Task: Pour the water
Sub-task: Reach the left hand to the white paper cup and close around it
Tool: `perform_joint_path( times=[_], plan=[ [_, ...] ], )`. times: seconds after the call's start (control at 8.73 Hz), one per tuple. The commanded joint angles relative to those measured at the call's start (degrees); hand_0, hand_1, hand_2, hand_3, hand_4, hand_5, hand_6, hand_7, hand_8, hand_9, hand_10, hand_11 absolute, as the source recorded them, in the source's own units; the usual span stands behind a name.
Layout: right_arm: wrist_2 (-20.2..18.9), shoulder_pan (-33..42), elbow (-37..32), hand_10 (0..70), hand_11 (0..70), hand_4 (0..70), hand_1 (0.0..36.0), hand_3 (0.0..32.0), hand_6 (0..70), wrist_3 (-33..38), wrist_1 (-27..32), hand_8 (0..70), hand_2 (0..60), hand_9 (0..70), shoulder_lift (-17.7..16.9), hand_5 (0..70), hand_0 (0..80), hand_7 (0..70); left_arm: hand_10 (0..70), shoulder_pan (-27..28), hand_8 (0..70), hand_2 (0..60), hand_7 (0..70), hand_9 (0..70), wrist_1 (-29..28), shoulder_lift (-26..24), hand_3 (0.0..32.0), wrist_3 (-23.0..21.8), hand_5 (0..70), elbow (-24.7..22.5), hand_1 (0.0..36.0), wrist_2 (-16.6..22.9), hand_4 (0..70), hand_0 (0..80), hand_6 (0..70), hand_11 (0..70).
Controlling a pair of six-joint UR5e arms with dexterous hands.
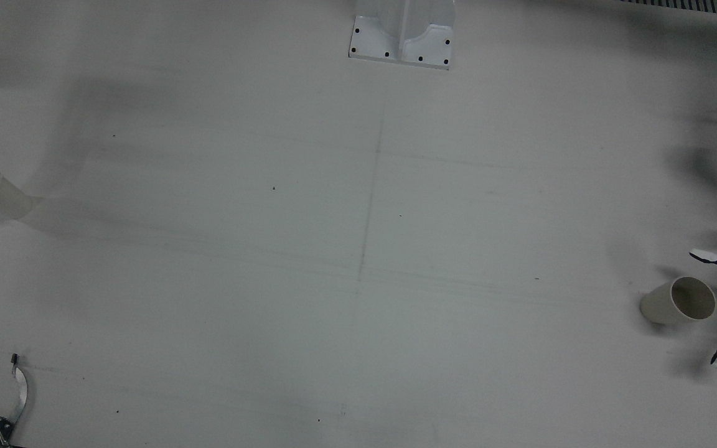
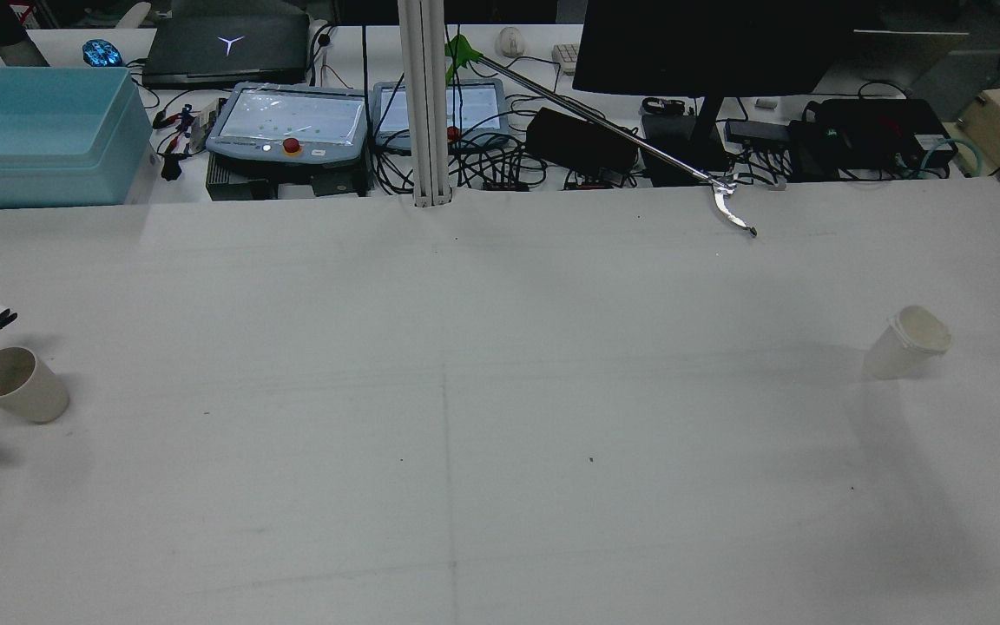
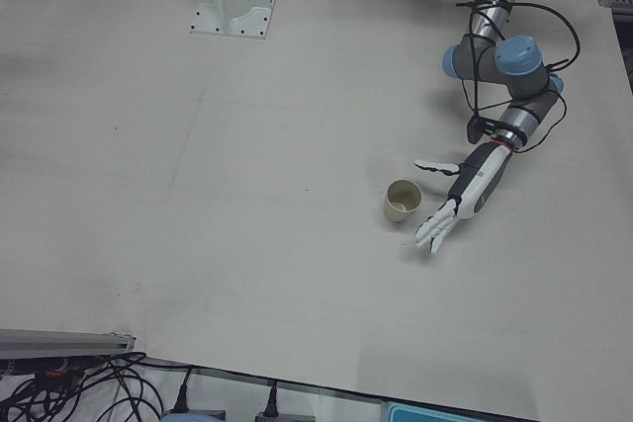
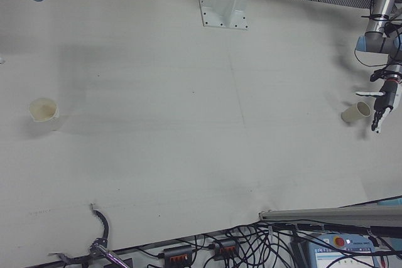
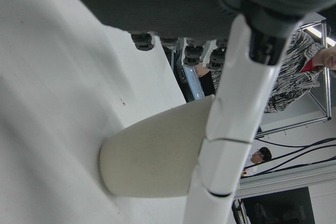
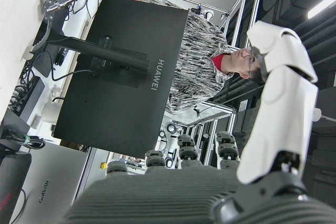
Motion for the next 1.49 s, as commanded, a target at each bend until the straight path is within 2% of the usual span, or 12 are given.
perform_joint_path(
  times=[0.0, 0.11, 0.23, 0.46, 0.57, 0.69, 0.8, 0.92, 1.03, 1.15, 1.26, 1.38],
  plan=[
    [-0.2, 0.1, -0.3, 0.0, 0.0, 4.1, 22.4, 0.0, 10.5, 0.1, 0.0, 2.6, 25.2, 4.3, -0.1, 5.6, 50.0, 8.4, 1.7, 2.3, 0.8, 0.0, 7.2, 0.0, 1.1, -1.5, 0.0, 0.0, 0.0, 0.3, 29.6, -1.6, 19.2, 80.0, 9.4, 6.0],
    [-0.2, 0.1, -0.3, 0.0, 0.0, 3.7, 22.3, 0.0, 10.1, 0.2, 0.0, 2.6, 25.1, 4.2, -0.1, 5.5, 49.9, 7.4, 1.7, 4.5, 0.8, 0.0, 7.2, 0.0, 0.9, -1.5, 0.0, -0.2, 0.0, 0.6, 30.0, -3.4, 19.5, 80.0, 9.4, 6.0],
    [-0.1, 0.1, -0.3, 0.0, 0.0, 3.5, 22.4, 0.0, 10.1, 0.2, 0.0, 2.6, 25.0, 4.3, -0.4, 5.6, 49.9, 7.6, 1.6, 5.0, 0.8, 0.0, 6.9, 0.0, 0.9, -1.6, 0.0, -0.4, 0.0, 0.6, 28.9, -4.2, 19.5, 80.0, 9.2, 5.7],
    [0.0, 0.1, -0.3, 0.0, 0.0, 3.2, 22.4, 0.0, 9.9, 0.3, 0.1, 2.5, 25.0, 4.1, -1.0, 5.5, 49.9, 7.5, 1.6, 5.2, 0.8, 0.0, 6.9, 0.0, 1.1, -2.5, 0.0, -0.6, 0.0, 0.5, 28.4, -4.2, 20.2, 80.0, 9.3, 5.7],
    [0.0, 0.2, -0.3, 0.0, 0.0, 3.2, 22.4, 0.0, 9.9, 0.3, 0.1, 2.3, 25.0, 4.0, -1.1, 5.5, 50.0, 7.3, 1.7, 5.1, 0.9, 0.0, 7.3, 0.0, 1.8, -3.5, 0.0, -0.8, 5.4, 0.5, 29.5, -4.3, 20.0, 80.0, 9.6, 5.9],
    [0.0, 0.2, -0.3, 0.0, 0.0, 2.5, 22.3, 0.0, 9.5, 0.3, 0.1, 2.2, 24.8, 3.8, -1.4, 5.5, 49.8, 6.3, 1.6, 5.2, 0.9, 0.0, 7.7, 0.1, 2.9, -4.6, 0.0, -1.9, 26.2, 0.5, 30.1, -4.3, 19.1, 80.0, 9.7, 5.9],
    [0.0, 0.2, -0.8, 0.0, 0.0, 1.7, 22.2, 0.0, 9.2, 0.4, 0.3, 2.4, 24.2, 4.1, -1.4, 5.5, 49.9, 5.5, 1.8, 5.2, 0.9, 0.0, 7.7, 0.1, 4.0, -5.5, 0.0, -2.7, 70.0, 0.5, 30.6, -4.4, 16.6, 80.0, 9.7, 6.1],
    [0.1, 0.2, -0.8, 0.0, 0.0, 1.3, 22.2, 0.0, 8.5, 0.4, 0.4, 1.9, 24.1, 3.6, -1.4, 5.4, 49.7, 3.6, 1.9, 5.2, 0.8, 0.0, 7.1, 0.0, 4.4, -5.6, 0.0, -2.9, 70.0, 0.3, 28.8, -5.2, 17.1, 80.0, 9.2, 5.8],
    [0.1, 0.2, -0.8, 0.0, 0.0, 1.0, 22.3, 0.0, 7.9, 0.4, 0.4, 1.7, 24.0, 3.5, -1.4, 5.3, 49.8, 2.1, 1.7, 5.2, 0.7, 0.0, 7.1, 0.0, 5.8, -5.6, 0.0, -4.2, 70.0, 0.3, 27.8, -6.6, 21.5, 80.0, 8.9, 5.3],
    [0.1, 0.2, -0.9, 0.0, 0.0, 1.2, 22.5, 0.0, 7.6, 0.5, 0.4, 1.5, 24.2, 3.5, -1.4, 5.3, 49.9, 1.0, 1.5, 5.6, 0.7, 0.6, 7.8, 0.1, 6.2, -5.6, 0.0, -4.9, 70.0, 0.3, 25.9, -6.7, 26.2, 75.5, 8.9, 4.6],
    [0.1, 0.2, -1.0, 0.0, 0.0, 1.4, 22.6, 0.0, 7.4, 0.7, 0.4, 1.7, 24.5, 3.8, -1.4, 5.4, 50.0, 0.4, 2.0, 6.0, 0.8, 1.2, 8.6, 0.3, 6.8, -5.7, 0.0, -5.6, 70.0, 0.3, 31.5, -6.7, 27.5, 80.0, 9.2, 5.7],
    [0.2, 0.3, -1.0, 0.0, 0.0, 1.3, 22.6, 0.0, 7.3, 0.9, 0.4, 1.6, 24.6, 3.7, -1.4, 5.3, 50.0, 0.3, 3.0, 6.1, 1.4, 5.3, 10.0, 0.6, 6.9, -5.7, 0.0, -5.7, 70.0, 0.1, 36.0, -6.7, 27.9, 80.0, 10.4, 8.3]
  ],
)
